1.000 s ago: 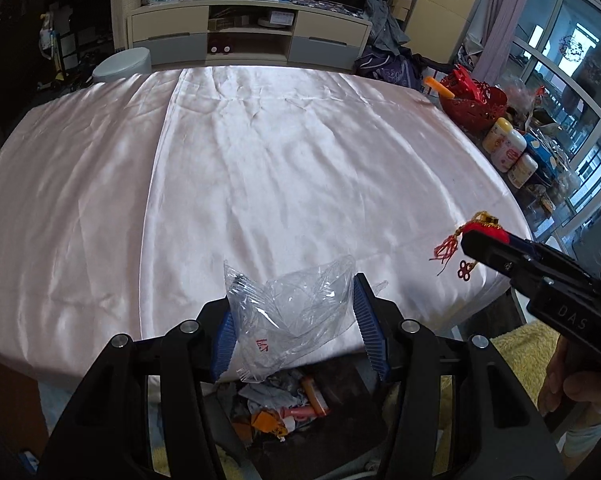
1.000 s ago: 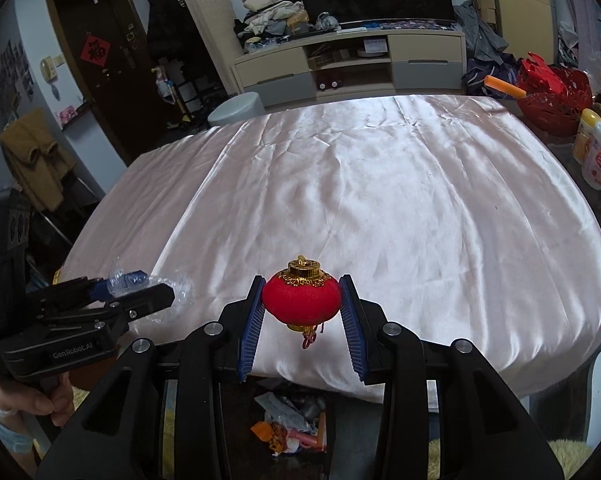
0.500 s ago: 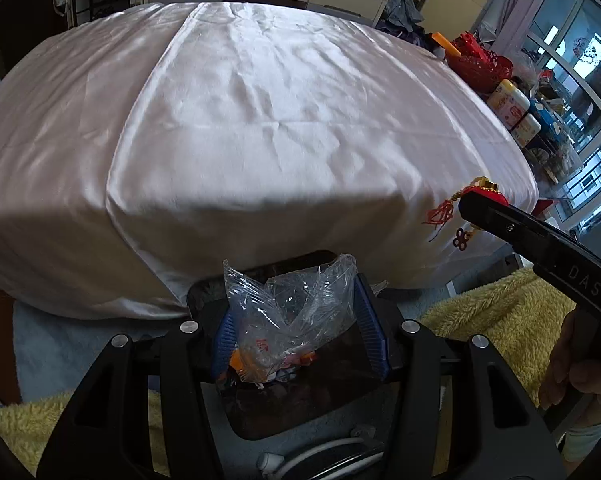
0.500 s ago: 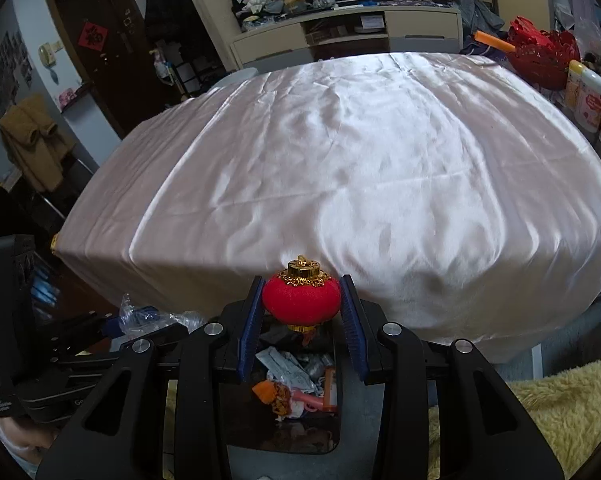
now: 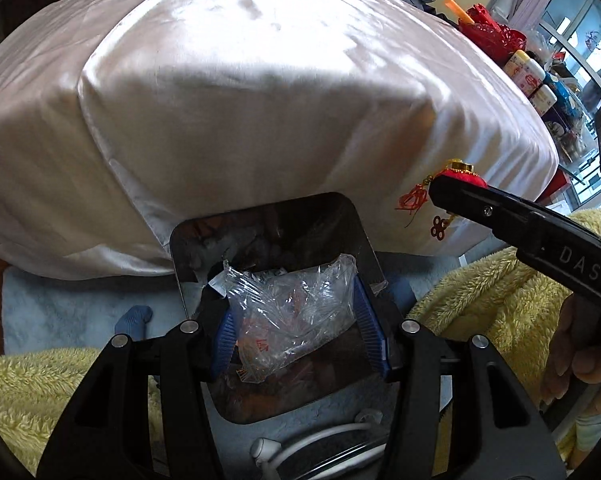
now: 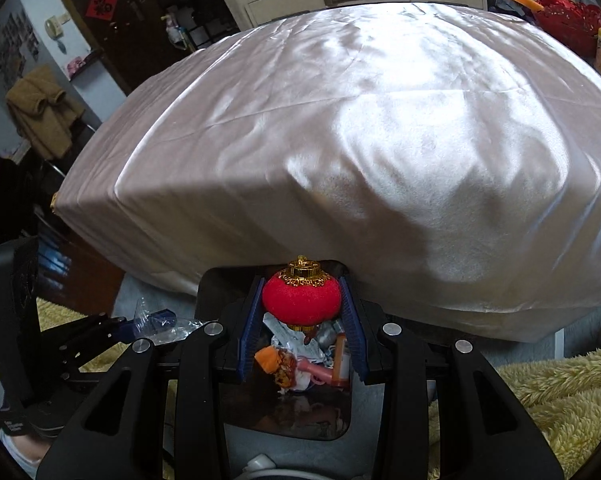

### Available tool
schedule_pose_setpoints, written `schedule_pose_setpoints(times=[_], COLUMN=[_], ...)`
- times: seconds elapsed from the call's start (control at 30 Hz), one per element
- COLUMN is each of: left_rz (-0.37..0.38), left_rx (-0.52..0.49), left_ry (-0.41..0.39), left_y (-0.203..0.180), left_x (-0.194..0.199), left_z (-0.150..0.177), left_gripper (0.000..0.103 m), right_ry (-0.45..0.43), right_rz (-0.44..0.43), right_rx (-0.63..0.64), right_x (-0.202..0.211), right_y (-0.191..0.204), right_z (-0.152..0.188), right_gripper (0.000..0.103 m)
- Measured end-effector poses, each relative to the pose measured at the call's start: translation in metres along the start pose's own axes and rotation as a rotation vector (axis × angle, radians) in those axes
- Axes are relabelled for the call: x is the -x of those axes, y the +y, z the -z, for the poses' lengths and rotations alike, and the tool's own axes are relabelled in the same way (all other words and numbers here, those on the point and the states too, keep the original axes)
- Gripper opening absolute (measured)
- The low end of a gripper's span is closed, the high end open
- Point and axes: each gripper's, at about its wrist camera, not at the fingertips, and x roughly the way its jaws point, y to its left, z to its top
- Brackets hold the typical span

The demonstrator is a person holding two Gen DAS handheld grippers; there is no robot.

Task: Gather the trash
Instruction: 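Lower the plastic bag and red lantern into the bin and open both grippers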

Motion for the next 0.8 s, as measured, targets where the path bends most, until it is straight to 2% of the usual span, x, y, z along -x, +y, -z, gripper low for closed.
schedule_pose_setpoints(times=[0.27, 0.53, 0.6, 0.67, 0.8], left_rz=[-0.009, -0.026, -0.025, -0.024, -0.023], left_rx=[0.009, -0.032, -0.036, -0.038, -0.037], left_ry=[0.049, 0.082, 0.086, 0.087, 0.084], left_y=[0.005, -0.001, -0.002, -0.002, -0.001], left_x=[-0.019, -0.029, -0.030, -0.029, -0.029], left_z=[0.009, 0.011, 0.011, 0.010, 0.009], left_gripper=[0.051, 0.054, 0.056, 0.062, 0.067], right_ry=[0.073, 0.097, 0.102, 0.108, 0.107], right_rz=[-0.011, -0.081, -0.084, -0.086, -0.078], right_rx=[0.004, 0.006, 0.009, 0.012, 0.012], right_x=[-0.021, -0.029, -0.031, -0.034, -0.033], right_y=[-0.005, 0.001, 0.002, 0.005, 0.004], right_z=[0.008, 0.008, 0.008, 0.007, 0.007], right_gripper=[0.038, 0.040, 0.040, 0.040, 0.056])
